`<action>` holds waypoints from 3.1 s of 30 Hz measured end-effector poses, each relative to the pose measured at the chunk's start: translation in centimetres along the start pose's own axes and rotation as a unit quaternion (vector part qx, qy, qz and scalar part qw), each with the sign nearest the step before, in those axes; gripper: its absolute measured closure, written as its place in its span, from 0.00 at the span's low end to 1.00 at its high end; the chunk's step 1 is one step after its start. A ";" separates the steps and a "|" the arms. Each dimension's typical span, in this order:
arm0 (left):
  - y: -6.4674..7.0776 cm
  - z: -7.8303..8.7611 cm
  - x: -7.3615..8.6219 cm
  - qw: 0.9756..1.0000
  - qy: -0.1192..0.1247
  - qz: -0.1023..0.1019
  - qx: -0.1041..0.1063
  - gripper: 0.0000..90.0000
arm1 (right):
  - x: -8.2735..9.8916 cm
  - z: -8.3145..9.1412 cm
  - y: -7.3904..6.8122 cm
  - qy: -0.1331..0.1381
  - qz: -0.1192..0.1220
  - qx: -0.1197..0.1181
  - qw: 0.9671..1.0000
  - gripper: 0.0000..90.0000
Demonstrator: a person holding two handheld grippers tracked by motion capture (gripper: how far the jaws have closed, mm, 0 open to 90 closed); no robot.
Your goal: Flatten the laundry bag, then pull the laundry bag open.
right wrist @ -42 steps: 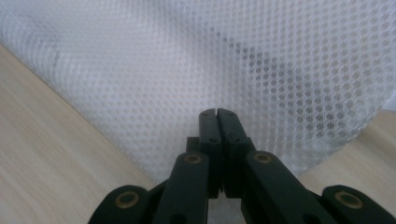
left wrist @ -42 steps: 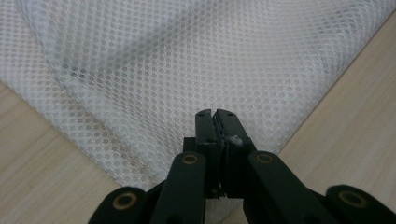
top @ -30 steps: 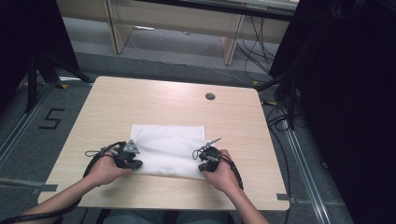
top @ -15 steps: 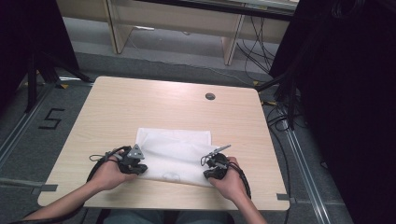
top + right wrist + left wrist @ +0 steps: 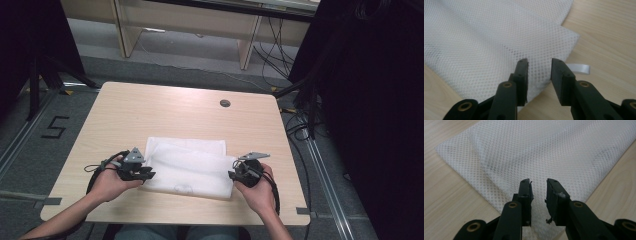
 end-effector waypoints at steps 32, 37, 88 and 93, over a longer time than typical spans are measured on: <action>1.9 -0.6 -0.4 0.999 0.006 -0.036 0.017 0.69 | -2.1 -1.5 -0.9 -0.014 0.004 -0.012 1.000 0.62; 2.1 -0.5 -0.5 0.999 0.012 -0.028 0.019 0.69 | -2.0 -2.1 -1.2 -0.034 0.034 -0.012 0.999 0.62; 3.0 -3.3 0.4 0.998 -0.028 -0.041 0.043 0.68 | -5.8 -8.7 -3.8 -0.091 0.083 -0.009 0.992 1.00; 3.0 -3.3 0.4 0.998 -0.027 -0.040 0.043 0.68 | -6.5 -7.8 -3.9 -0.075 0.081 -0.008 0.994 1.00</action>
Point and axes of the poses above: each handheld gripper's, and its own axes: z roughly backward along the jaws, x roughly out of its underside, y roughly to its right, the point moved 9 cm from there along -z, roughly forward along the jaws, and after that the axes turned 6 degrees about x, right-handed, at the moved point
